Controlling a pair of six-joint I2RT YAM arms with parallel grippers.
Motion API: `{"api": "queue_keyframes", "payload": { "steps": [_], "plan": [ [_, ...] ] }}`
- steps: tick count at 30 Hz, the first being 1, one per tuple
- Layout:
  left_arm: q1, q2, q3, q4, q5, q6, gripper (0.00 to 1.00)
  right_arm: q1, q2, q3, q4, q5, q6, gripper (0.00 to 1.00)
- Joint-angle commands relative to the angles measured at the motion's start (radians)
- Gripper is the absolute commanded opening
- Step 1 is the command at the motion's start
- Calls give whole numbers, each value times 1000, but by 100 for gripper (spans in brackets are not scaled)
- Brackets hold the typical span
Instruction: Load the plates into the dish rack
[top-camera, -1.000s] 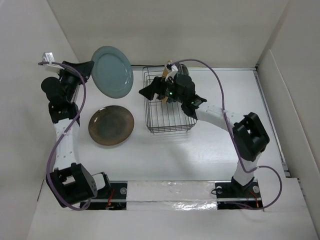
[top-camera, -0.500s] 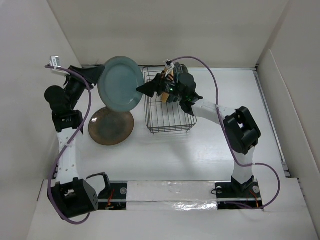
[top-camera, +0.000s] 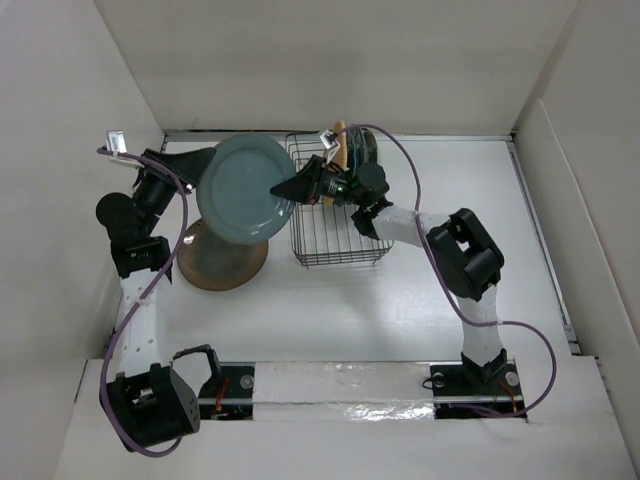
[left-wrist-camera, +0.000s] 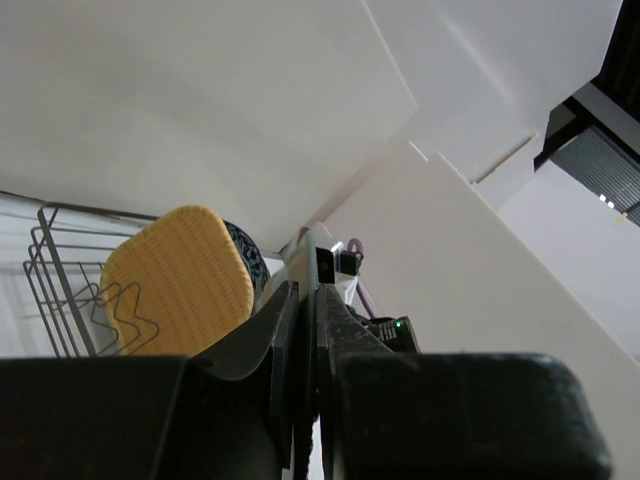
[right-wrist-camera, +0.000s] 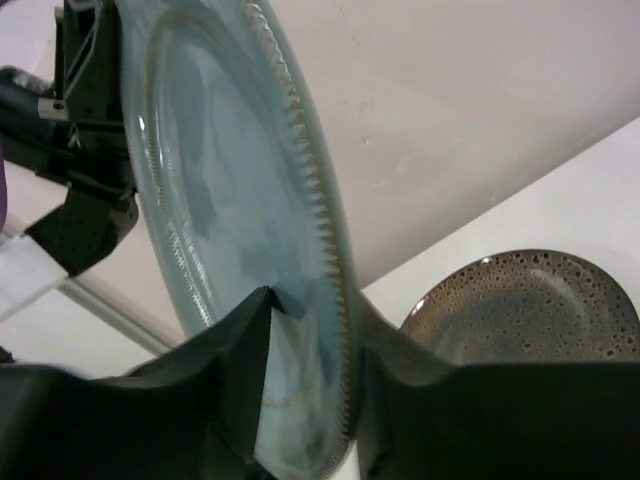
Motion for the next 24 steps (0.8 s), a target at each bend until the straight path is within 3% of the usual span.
{"api": "queue_keyframes", "payload": {
  "steps": [1, 5, 8, 12, 13, 18, 24],
  "plan": [
    [0, -35, -13, 213, 0, -84, 0, 20, -34, 11, 157, -49, 39, 28],
    [0, -44, -48, 226, -6, -78, 0, 8, -101, -60, 164, -52, 32, 0],
    [0, -67, -67, 134, -31, -16, 0, -17, -188, -144, 134, -31, 10, 0],
    [0, -122, -77, -10, -72, 106, 44, -57, -320, -235, 5, 12, -65, 0],
    [0, -133, -76, -62, -85, 152, 48, -72, -349, -256, -73, 36, -105, 0],
    [0, -200, -39, -274, -151, 286, 56, -92, -494, -273, -297, 113, -212, 0],
    [-23, -282, -63, -349, -189, 291, 54, -101, -609, -212, -571, 277, -316, 0]
  ]
}}
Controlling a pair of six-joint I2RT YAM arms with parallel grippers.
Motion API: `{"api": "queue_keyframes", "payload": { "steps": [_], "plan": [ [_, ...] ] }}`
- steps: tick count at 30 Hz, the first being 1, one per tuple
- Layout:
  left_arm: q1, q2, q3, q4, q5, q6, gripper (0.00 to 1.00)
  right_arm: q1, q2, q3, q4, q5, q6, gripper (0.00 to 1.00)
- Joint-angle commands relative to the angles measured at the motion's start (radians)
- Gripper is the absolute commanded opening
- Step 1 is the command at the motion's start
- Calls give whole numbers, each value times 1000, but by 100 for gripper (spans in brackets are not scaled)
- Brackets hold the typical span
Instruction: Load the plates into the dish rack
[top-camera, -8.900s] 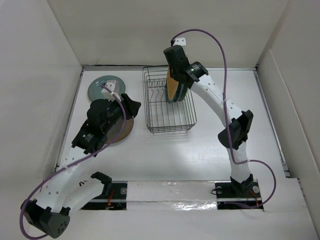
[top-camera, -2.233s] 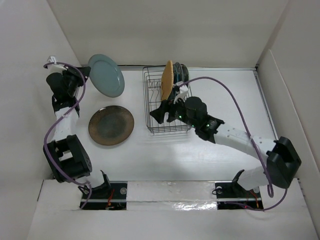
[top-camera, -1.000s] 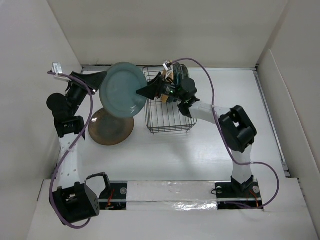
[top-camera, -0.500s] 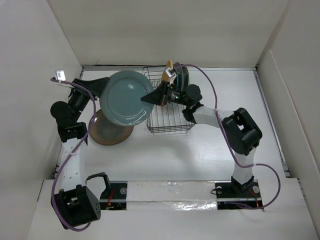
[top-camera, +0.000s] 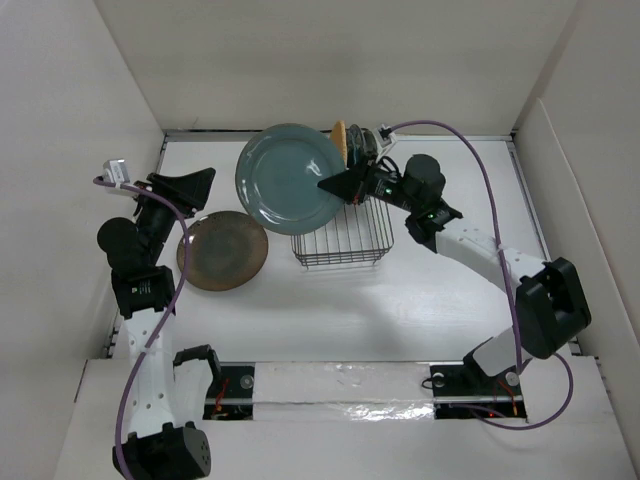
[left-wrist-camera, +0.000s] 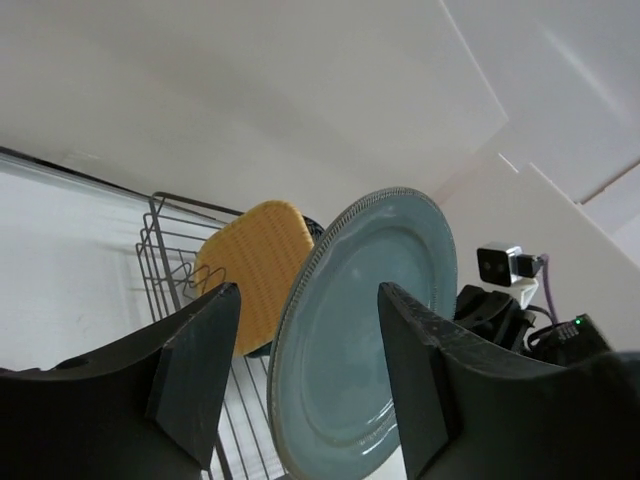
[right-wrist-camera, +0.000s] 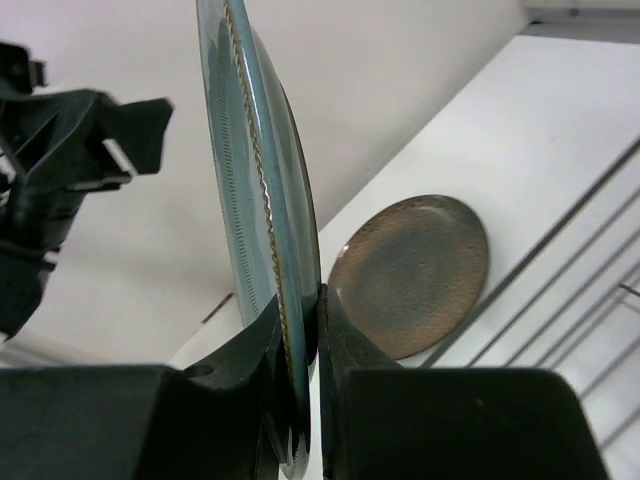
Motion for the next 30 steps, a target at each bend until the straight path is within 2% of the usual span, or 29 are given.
{"api": "queue_keyframes", "payload": {
  "steps": [1, 2, 3, 5, 6, 9, 13, 15, 17, 25, 30],
  "plan": [
    [-33, -33, 4, -41, -31, 51, 52, -1, -82, 111, -93, 151, -88, 0],
    [-49, -29, -9, -40, -24, 54, 45, -1, -80, 175, -203, 224, -105, 0],
    [-61, -26, -21, -41, -16, 59, 30, -1, -79, 212, -269, 276, -144, 0],
    [-92, -4, -56, -52, 14, 71, 19, 14, -67, 308, -404, 429, -184, 0],
    [-102, 3, -64, -66, 22, 80, 9, 23, -57, 342, -450, 476, -197, 0],
    [-156, 10, -105, -80, 19, 92, 2, 34, -15, 453, -567, 664, -195, 0],
    [-277, 25, -63, -178, -42, 229, 1, 97, 50, 570, -701, 924, -224, 0],
    [-367, 20, -41, -259, -148, 331, 3, 110, 81, 605, -745, 1025, -228, 0],
    [-398, 7, -38, -299, -214, 373, 6, 120, 124, 643, -771, 1100, -225, 0],
    [-616, 20, 43, -463, -410, 536, 28, 150, 285, 816, -896, 1309, -218, 0],
    [-678, 8, 50, -496, -453, 557, 32, 179, 395, 930, -954, 1403, -243, 0]
  ]
}}
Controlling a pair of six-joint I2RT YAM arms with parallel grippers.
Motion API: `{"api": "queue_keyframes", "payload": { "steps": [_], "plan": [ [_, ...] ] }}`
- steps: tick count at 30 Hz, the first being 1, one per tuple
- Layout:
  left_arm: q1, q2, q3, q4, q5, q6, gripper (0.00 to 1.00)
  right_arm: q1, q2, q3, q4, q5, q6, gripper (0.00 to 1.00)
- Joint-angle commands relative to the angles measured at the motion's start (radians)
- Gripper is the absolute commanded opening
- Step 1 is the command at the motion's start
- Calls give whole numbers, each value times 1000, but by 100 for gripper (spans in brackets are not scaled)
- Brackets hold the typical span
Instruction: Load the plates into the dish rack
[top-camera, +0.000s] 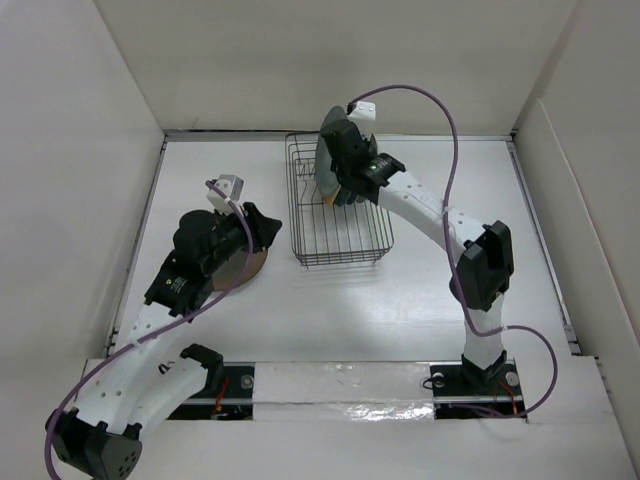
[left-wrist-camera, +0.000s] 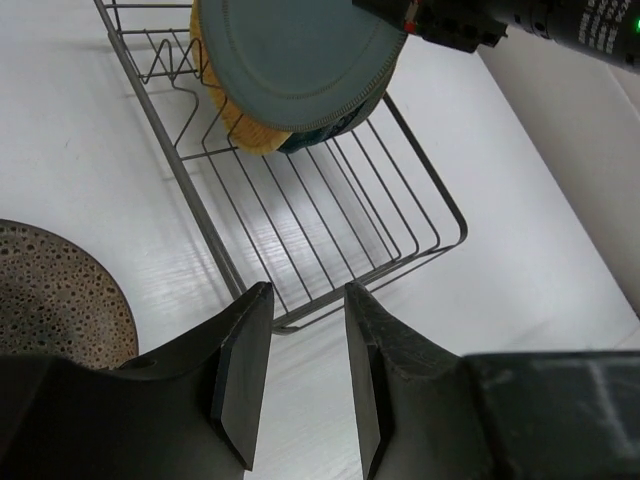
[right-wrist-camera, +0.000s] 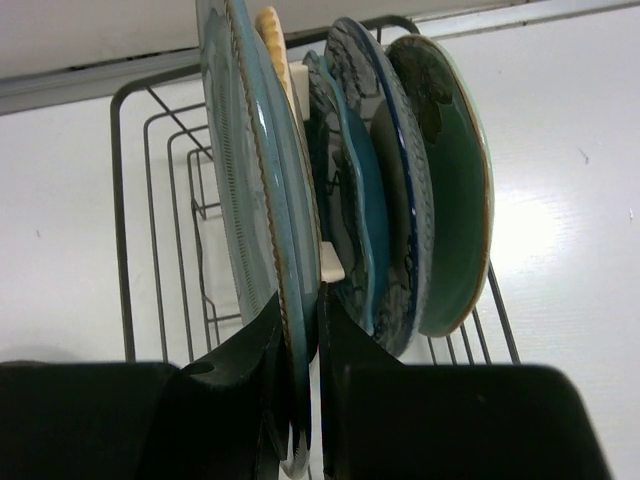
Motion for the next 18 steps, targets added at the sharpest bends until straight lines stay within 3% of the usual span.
{"api": "queue_keyframes", "payload": {
  "steps": [1, 10, 18],
  "plan": [
    [-41, -12, 40, -28, -64, 57, 32, 20, -10, 139, 86, 166, -7, 0],
    [-74, 5, 48, -47, -93, 66, 32, 47, 113, 289, 28, 237, -73, 0],
    [-74, 28, 45, -54, -141, 68, 34, 66, 210, 294, 46, 134, -87, 0]
  ]
}}
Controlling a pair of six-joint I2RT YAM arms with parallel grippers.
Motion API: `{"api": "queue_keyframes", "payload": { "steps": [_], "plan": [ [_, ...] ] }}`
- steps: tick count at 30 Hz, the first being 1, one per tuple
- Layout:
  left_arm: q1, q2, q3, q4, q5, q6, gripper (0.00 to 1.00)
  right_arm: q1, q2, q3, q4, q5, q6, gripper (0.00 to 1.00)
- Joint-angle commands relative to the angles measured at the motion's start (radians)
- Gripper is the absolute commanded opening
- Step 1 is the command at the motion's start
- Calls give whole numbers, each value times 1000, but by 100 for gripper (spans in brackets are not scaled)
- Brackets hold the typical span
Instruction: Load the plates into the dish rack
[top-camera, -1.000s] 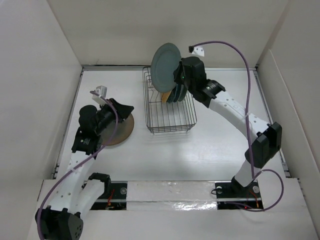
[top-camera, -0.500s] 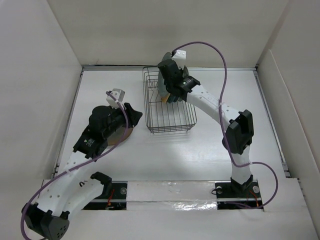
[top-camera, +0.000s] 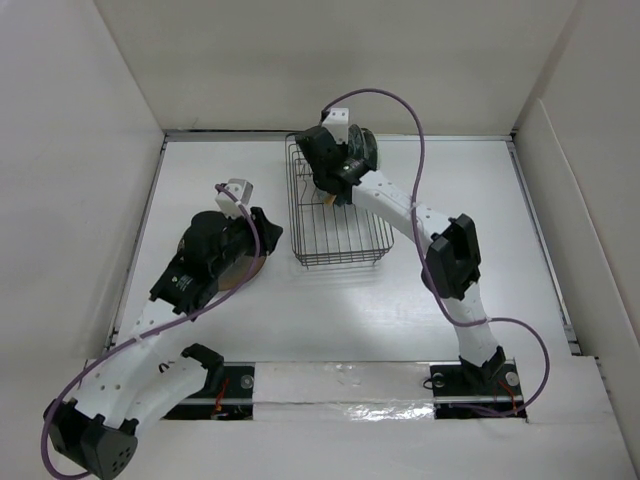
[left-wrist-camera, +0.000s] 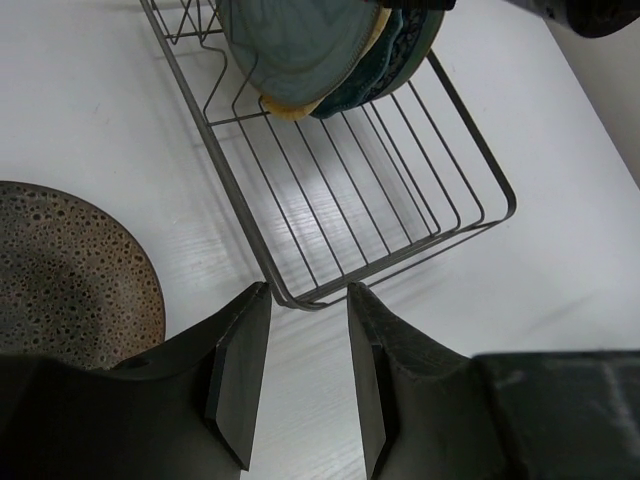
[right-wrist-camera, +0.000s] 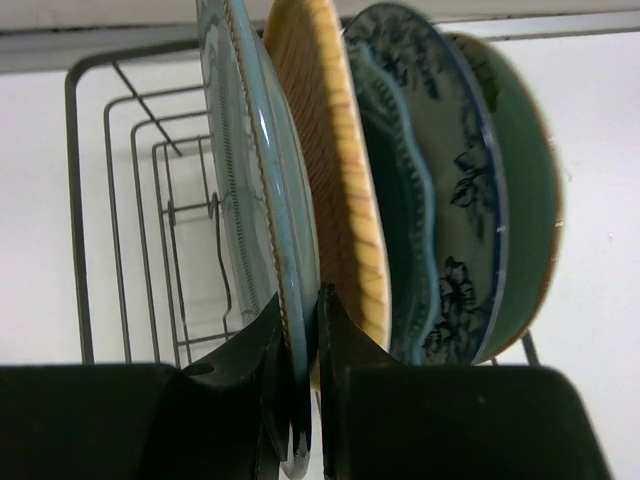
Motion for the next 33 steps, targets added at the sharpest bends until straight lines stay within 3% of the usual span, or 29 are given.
{"api": "queue_keyframes", "payload": {
  "steps": [1, 8, 9, 10, 13, 19, 22, 24, 25, 27, 28, 32, 33],
  "plan": [
    [-3, 12, 43, 14, -22, 13, 34, 22, -1, 52, 133, -2, -3, 0],
    [-3, 58, 44, 12, -29, 9, 35, 46, 24, -8, 157, -11, 29, 2],
    [-3, 65, 43, 9, -32, 9, 35, 46, 14, -20, 165, -20, 31, 9],
    [-3, 78, 46, 11, -37, 9, 35, 37, -16, -46, 174, -28, 29, 28],
    [-3, 120, 53, 15, -48, 6, 35, 25, -77, -92, 212, -55, 12, 61],
    [-3, 256, 78, 30, 24, -17, 35, -6, -352, -331, 367, -285, -54, 93],
    [32, 289, 84, 35, 32, -40, 35, -6, -516, -498, 430, -402, -84, 96],
    [107, 286, 76, 63, 31, -83, 39, -6, -608, -607, 491, -454, -80, 93],
    [134, 286, 69, 73, 26, -102, 40, -6, -706, -735, 516, -469, -74, 77],
    [224, 289, 60, 95, 26, -172, 40, -6, -804, -869, 608, -521, -49, 37],
    [255, 289, 44, 104, 28, -194, 40, -6, -893, -987, 620, -526, -38, 2],
    [482, 263, -11, 100, 50, -307, 42, -6, -1076, -1201, 631, -577, -24, 0],
    [537, 246, -25, 78, 55, -344, 49, -6, -1108, -1235, 628, -583, -26, 0]
  ]
}}
